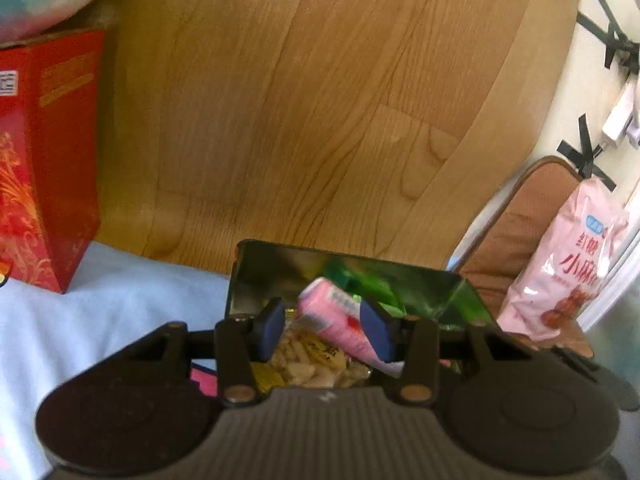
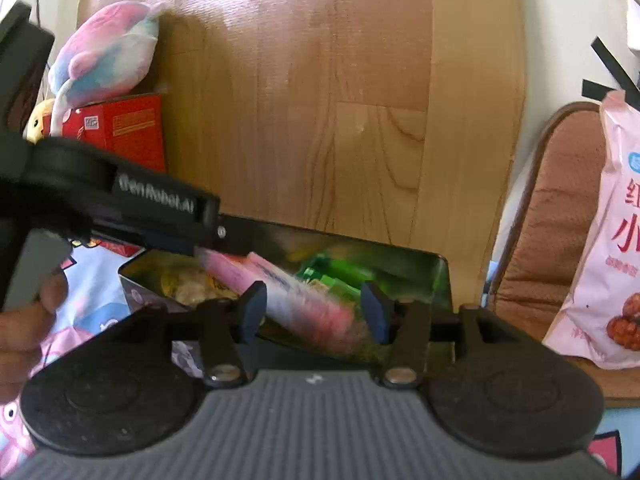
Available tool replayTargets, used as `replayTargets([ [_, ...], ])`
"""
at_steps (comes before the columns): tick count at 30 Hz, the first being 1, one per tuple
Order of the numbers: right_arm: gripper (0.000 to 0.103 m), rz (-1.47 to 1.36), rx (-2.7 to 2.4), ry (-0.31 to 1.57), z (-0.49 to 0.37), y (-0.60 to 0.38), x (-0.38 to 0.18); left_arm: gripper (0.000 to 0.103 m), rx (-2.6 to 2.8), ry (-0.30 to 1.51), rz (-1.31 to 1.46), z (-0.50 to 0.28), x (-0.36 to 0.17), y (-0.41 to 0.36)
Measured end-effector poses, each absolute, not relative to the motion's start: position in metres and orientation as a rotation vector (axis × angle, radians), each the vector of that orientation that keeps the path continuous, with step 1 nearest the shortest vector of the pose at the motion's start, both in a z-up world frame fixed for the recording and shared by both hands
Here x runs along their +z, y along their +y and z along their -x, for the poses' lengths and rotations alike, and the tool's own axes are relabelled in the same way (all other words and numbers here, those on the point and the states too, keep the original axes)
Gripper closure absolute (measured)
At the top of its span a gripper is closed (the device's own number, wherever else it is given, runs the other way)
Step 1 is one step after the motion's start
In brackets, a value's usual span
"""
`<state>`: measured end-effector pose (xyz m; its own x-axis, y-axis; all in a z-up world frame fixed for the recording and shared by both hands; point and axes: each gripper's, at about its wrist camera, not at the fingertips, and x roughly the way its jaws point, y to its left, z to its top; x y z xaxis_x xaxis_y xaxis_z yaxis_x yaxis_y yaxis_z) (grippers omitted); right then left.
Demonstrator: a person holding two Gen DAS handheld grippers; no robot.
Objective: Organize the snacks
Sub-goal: 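Carry the pink candy box into the black tin box and release, then grasp the white plastic cup by its rim with the left gripper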
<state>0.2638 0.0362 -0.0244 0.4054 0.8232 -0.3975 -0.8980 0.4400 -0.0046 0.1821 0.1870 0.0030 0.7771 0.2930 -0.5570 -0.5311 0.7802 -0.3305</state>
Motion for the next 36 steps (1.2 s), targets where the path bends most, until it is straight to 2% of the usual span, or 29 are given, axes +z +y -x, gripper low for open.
replayTargets([
  [6, 0.048, 0.138, 1.121, 0.352, -0.247, -0.019, -0.014, 0.060, 0.430, 0.424, 0.489, -0.126, 0.023, 0.155],
  [14, 0.048, 0.066, 1.377, 0.602, -0.186, -0.106, -0.052, 0.060, 0.211, 0.622, 0.629, -0.042, -0.030, 0.094],
  [19, 0.048, 0.041, 1.454, 0.726, -0.148, -0.128, -0.070, 0.057, 0.154, 0.650, 0.707, -0.001, -0.044, 0.073],
  [21, 0.048, 0.042, 1.465, 0.714, -0.139, -0.132, -0.068, 0.053, 0.147, 0.631, 0.723, 0.012, -0.044, 0.066],
  [25, 0.048, 0.045, 1.491, 0.732, -0.128, -0.124, -0.068, 0.052, 0.126, 0.652, 0.725, 0.016, -0.050, 0.053],
  [28, 0.051, 0.073, 1.477, 0.756, -0.122, -0.116, -0.071, 0.056, 0.115, 0.679, 0.730, 0.012, -0.057, 0.044],
  [29, 0.058, 0.069, 1.477, 0.763, -0.122, -0.116, -0.073, 0.058, 0.113, 0.685, 0.732, 0.012, -0.059, 0.042],
  [30, 0.064, 0.058, 1.487, 0.772, -0.121, -0.114, -0.074, 0.065, 0.132, 0.688, 0.719, 0.011, -0.060, 0.040],
  [31, 0.064, 0.055, 1.489, 0.776, -0.121, -0.113, -0.074, 0.069, 0.148, 0.693, 0.701, 0.010, -0.061, 0.039],
  [36, 0.065, 0.093, 1.467, 0.705, -0.114, -0.116, -0.073, 0.068, 0.136, 0.695, 0.712, 0.004, -0.062, 0.043],
])
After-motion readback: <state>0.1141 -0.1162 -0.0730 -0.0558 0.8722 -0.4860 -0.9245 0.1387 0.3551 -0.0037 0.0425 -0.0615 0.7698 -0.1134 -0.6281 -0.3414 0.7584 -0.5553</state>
